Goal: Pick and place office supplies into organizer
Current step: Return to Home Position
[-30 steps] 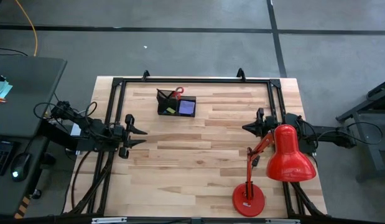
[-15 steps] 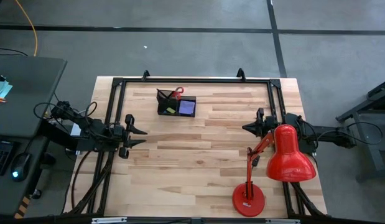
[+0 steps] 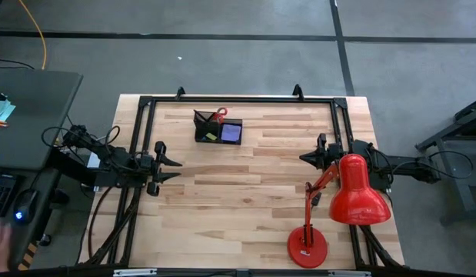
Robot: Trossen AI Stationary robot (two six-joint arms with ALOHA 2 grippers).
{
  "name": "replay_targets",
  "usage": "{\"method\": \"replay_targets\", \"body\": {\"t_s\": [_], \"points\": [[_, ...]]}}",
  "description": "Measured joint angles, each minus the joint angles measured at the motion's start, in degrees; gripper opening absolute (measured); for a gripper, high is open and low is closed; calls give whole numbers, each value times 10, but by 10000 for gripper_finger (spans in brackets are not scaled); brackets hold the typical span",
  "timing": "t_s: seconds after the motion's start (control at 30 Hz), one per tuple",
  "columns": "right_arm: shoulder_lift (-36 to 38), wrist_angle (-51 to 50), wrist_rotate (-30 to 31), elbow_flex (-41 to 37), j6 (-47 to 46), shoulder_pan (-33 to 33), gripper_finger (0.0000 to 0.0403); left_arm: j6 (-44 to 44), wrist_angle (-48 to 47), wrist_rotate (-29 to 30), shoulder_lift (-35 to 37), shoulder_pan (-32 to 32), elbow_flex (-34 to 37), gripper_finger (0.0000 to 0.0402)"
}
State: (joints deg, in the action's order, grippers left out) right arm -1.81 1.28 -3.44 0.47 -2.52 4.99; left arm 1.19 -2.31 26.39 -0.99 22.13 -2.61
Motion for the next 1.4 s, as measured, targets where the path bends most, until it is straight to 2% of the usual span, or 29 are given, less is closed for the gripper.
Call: {"method": "replay_targets", "body": {"t_s": [0.33, 1.4], "points": [[0, 0, 0, 0, 0, 0, 0, 0, 1, -3, -32, 4, 1, 129], [0, 0, 0, 0, 0, 0, 0, 0, 0, -2, -32, 4, 0, 129]]}}
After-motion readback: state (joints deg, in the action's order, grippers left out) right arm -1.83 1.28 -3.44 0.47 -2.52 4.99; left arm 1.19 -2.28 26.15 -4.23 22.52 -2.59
